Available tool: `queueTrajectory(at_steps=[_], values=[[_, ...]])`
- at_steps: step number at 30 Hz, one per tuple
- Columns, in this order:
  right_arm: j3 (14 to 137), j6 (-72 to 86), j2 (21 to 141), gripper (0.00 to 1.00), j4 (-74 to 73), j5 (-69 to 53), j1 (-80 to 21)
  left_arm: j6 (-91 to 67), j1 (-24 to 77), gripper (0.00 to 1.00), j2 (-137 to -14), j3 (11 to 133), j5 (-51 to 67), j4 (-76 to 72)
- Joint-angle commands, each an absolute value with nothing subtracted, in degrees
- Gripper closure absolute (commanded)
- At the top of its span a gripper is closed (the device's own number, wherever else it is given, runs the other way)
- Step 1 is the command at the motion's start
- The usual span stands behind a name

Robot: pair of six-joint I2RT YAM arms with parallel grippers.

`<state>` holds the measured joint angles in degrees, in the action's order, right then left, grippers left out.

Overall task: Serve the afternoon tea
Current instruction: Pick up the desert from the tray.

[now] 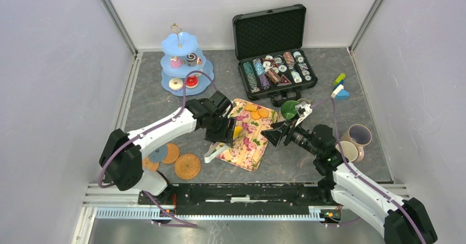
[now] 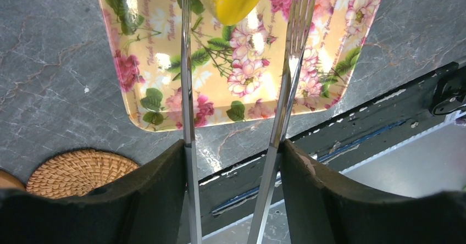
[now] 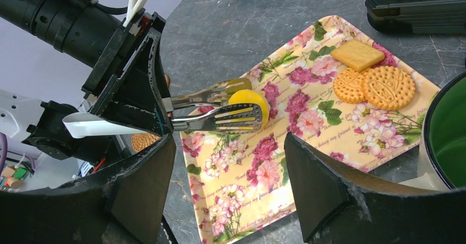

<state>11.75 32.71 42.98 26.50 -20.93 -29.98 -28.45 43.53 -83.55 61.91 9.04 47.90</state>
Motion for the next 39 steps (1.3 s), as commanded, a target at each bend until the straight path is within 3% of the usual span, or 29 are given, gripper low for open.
queueTrajectory(at_steps=[1, 8, 22, 39], values=[[11.6, 32.34, 43.07, 0.21, 29.2, -21.07, -29.87, -24.22, 43.73, 0.36, -84.71, 64.6, 7.2, 47.04], [12.04, 31.8, 42.93, 0.21, 28.48, -20.97, -29.88, -24.05, 43.76, 0.46, -86.2, 65.1, 5.64, 46.63], [12.12, 31.97, 43.81, 0.21, 29.05, -21.28, -29.85, -24.87, 43.73, 0.97, -84.64, 65.75, 6.67, 48.4], [12.22, 31.61, 42.49, 0.21, 28.15, -20.87, -29.88, -26.61, 43.04, 0.98, -78.49, 68.16, 4.38, 50.8]])
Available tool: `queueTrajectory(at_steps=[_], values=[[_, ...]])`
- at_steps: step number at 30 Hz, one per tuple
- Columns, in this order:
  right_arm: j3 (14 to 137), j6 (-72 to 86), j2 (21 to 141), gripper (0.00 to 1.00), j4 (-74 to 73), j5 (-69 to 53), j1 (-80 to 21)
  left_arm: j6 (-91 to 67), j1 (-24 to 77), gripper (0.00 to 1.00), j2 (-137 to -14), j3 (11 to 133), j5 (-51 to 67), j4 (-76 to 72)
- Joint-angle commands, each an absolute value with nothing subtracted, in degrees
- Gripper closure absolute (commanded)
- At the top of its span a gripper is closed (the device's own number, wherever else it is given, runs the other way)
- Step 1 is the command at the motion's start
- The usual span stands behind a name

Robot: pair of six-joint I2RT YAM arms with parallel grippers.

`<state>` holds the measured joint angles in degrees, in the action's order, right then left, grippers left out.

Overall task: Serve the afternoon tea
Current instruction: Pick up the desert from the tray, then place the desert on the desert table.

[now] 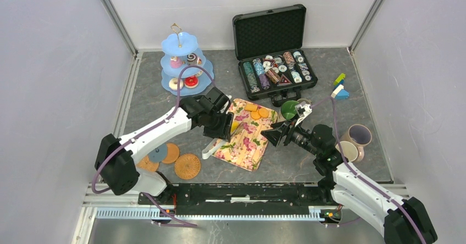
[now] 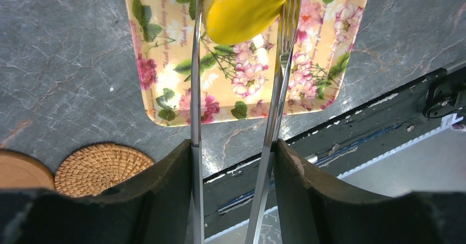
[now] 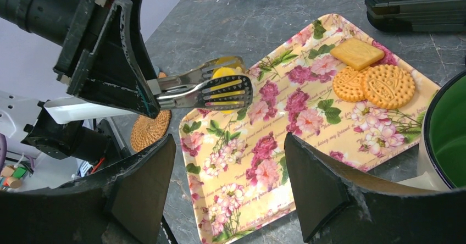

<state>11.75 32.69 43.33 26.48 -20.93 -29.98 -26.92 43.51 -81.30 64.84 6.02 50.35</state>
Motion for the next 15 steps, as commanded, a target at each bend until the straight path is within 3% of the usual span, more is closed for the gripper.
queueTrajectory(at_steps=[1, 10, 15], values=[[12.88, 30.71, 42.25, 0.21, 26.99, -20.46, -29.88, -26.4, 42.73, 0.98, -78.2, 68.72, 3.36, 50.8], [18.07, 25.21, 40.61, 0.2, 20.0, -15.47, -29.77, -21.74, 41.98, 0.98, -83.75, 82.68, -20.1, 51.52], [18.25, 25.09, 40.34, 0.2, 20.15, -14.38, -29.77, -19.07, 37.63, 0.98, -85.9, 83.34, -23.2, 47.77]])
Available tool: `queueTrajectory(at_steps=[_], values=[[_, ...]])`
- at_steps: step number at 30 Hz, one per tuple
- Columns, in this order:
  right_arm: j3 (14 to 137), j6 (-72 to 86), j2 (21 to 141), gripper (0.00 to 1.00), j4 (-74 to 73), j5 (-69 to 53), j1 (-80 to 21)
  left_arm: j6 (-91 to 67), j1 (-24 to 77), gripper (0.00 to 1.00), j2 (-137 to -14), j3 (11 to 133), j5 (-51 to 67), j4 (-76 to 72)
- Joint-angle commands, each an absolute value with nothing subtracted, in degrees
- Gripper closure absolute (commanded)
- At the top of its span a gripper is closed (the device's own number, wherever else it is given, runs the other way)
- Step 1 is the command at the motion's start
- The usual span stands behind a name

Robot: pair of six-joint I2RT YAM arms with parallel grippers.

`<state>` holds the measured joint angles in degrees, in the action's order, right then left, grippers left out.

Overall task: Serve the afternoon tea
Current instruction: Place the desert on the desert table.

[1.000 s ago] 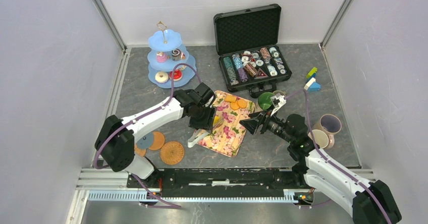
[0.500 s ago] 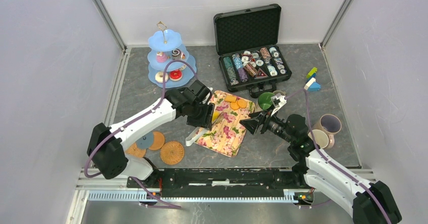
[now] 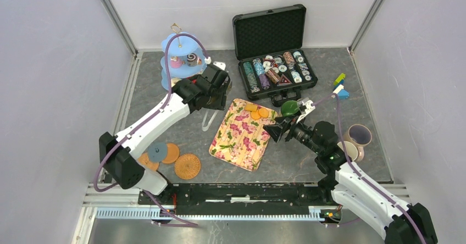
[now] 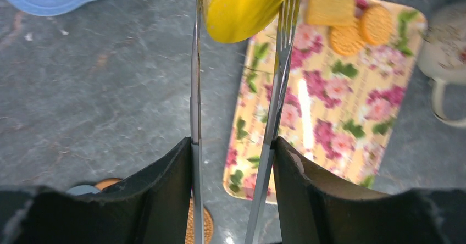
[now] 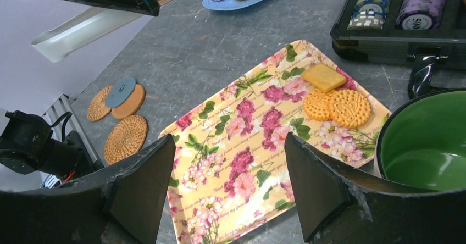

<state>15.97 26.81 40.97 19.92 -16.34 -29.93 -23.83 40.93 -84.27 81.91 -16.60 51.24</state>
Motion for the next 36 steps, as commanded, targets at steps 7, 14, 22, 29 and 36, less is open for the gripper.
queueTrajectory(at_steps=[7, 14, 22, 29, 36], values=[[18.3, 24.46, 41.27, 0.2, 20.22, -15.02, -29.6, -17.0, 26.53, 0.98, -86.94, 84.1, -20.11, 44.12], [16.43, 25.79, 41.49, 0.2, 22.06, -16.12, -29.53, -15.51, 20.28, 0.98, -89.98, 88.0, -21.06, 45.44], [14.71, 27.28, 41.87, 0.2, 23.96, -17.23, -29.54, -16.23, 17.89, 0.98, -96.04, 94.27, -23.24, 48.34], [14.04, 27.31, 41.4, 0.21, 23.91, -17.17, -29.48, -18.01, 16.58, 0.98, -99.87, 95.97, -23.4, 47.47], [13.53, 27.58, 41.66, 0.21, 24.35, -17.47, -29.53, -17.5, 14.74, 0.98, -102.06, 95.49, -23.64, 45.21]])
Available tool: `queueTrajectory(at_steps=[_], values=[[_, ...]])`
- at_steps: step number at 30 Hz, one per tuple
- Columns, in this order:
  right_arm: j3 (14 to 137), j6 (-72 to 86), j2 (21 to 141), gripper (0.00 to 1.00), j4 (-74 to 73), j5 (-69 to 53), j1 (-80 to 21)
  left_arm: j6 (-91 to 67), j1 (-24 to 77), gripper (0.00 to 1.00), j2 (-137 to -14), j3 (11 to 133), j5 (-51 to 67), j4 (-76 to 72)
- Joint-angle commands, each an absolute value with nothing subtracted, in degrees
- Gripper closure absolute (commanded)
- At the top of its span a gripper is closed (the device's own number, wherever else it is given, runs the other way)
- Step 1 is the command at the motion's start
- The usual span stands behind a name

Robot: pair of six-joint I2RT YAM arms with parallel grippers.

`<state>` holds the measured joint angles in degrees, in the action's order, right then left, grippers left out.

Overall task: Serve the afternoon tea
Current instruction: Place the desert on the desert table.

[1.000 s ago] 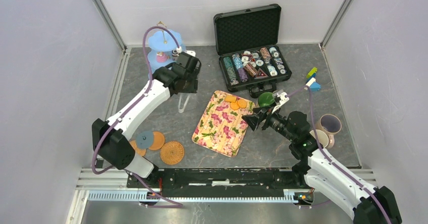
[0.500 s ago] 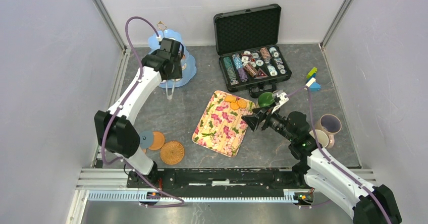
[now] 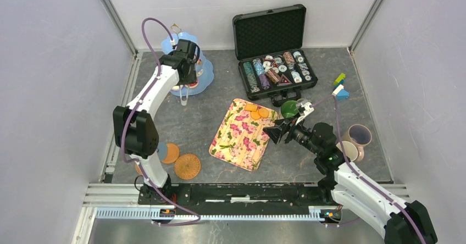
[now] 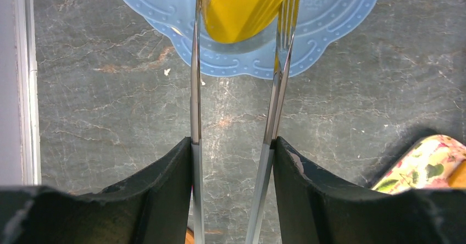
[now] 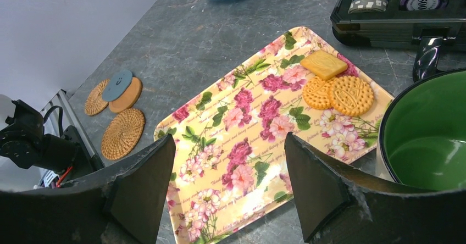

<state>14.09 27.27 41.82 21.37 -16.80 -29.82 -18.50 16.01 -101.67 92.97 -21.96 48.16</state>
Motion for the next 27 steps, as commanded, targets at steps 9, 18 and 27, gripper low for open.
queueTrajectory(at_steps=[9, 18, 27], values=[[13.96, 27.47, 41.9, 0.21, 24.09, -17.86, -29.53, -17.67, 12.66, 0.84, -102.58, 95.97, -19.87, 44.03], [14.3, 27.51, 42.02, 0.21, 23.72, -18.39, -29.53, -17.67, 12.66, 0.6, -100.02, 93.69, -19.52, 43.7], [14.48, 27.51, 41.71, 0.22, 23.39, -18.77, -29.53, -17.91, 12.66, 0.49, -98.91, 92.65, -19.05, 43.24]])
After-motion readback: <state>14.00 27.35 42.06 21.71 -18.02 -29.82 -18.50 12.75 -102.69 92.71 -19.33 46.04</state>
